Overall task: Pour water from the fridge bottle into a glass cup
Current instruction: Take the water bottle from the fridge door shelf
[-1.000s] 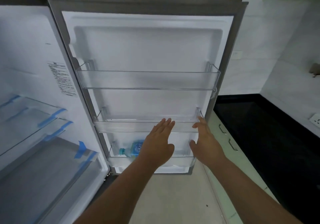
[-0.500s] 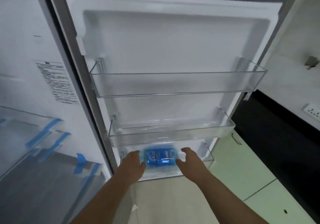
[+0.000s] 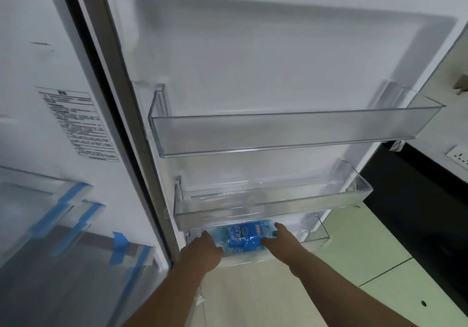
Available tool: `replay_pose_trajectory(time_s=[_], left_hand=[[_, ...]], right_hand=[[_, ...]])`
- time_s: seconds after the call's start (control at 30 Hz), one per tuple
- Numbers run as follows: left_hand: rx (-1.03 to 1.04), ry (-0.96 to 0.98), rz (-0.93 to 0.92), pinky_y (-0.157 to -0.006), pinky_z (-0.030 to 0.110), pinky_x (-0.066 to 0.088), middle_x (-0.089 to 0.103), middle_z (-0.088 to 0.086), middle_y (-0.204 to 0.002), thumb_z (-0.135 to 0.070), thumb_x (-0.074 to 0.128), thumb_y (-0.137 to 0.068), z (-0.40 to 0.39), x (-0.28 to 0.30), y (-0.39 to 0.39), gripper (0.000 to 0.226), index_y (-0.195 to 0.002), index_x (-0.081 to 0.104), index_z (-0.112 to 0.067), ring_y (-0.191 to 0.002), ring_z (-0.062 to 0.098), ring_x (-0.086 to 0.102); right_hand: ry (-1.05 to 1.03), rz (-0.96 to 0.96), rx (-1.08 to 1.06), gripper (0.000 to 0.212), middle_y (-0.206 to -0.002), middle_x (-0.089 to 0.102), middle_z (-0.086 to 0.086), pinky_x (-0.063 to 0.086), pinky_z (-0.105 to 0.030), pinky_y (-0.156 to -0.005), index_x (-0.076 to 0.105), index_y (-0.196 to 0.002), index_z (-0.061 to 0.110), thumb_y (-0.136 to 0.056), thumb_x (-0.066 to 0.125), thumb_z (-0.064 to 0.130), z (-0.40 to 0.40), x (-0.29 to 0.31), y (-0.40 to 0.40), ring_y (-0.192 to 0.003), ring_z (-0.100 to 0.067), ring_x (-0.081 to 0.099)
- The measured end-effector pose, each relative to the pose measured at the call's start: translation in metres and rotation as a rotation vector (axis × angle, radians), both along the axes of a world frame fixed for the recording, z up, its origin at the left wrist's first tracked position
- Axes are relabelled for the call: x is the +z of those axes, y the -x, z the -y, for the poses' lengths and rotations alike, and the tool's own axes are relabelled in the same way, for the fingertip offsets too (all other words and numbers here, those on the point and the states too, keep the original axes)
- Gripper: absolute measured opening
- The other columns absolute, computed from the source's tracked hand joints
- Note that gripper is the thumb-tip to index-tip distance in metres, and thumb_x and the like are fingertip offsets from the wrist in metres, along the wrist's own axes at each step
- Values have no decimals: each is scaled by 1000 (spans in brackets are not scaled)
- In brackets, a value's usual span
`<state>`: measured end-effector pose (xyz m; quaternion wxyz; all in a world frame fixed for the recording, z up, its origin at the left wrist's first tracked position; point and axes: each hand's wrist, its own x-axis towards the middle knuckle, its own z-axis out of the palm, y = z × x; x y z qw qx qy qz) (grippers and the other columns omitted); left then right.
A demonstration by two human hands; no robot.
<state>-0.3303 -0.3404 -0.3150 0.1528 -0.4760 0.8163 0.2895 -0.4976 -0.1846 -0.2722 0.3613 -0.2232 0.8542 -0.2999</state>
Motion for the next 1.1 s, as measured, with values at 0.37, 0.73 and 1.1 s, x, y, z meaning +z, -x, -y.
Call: replay_pose_trajectory(time_s=[0.37, 0.73, 1.1], left_hand=[[57, -168, -102, -96, 26, 49, 64, 6, -133, -33, 69, -91, 4, 2, 2, 52, -138, 55, -17, -120, 23, 62], [372, -226, -829, -76, 15, 55, 77, -25, -81, -30, 87, -83, -43, 47, -17, 15, -86, 73, -36, -81, -14, 70], [367, -484, -1059, -99, 42, 60, 78, -9, -117, -15, 88, -79, -79, 65, -27, 40, -112, 70, -27, -110, 9, 74]], right_hand=[[119, 207, -245, 47, -105, 58, -3, 47, -26, -62, 47, -116, 19, -84, 74, -3, -9, -21, 17, -82, -15, 58], [118, 89, -143, 51, -104, 71, -4, 52, -20, -69, 57, -114, 12, -75, 79, -12, -32, -16, 25, -95, -18, 69], [202, -152, -99, 63, -101, 73, 3, 63, -34, -78, 60, -111, 23, -63, 90, -5, -47, 7, 14, -92, -13, 74]])
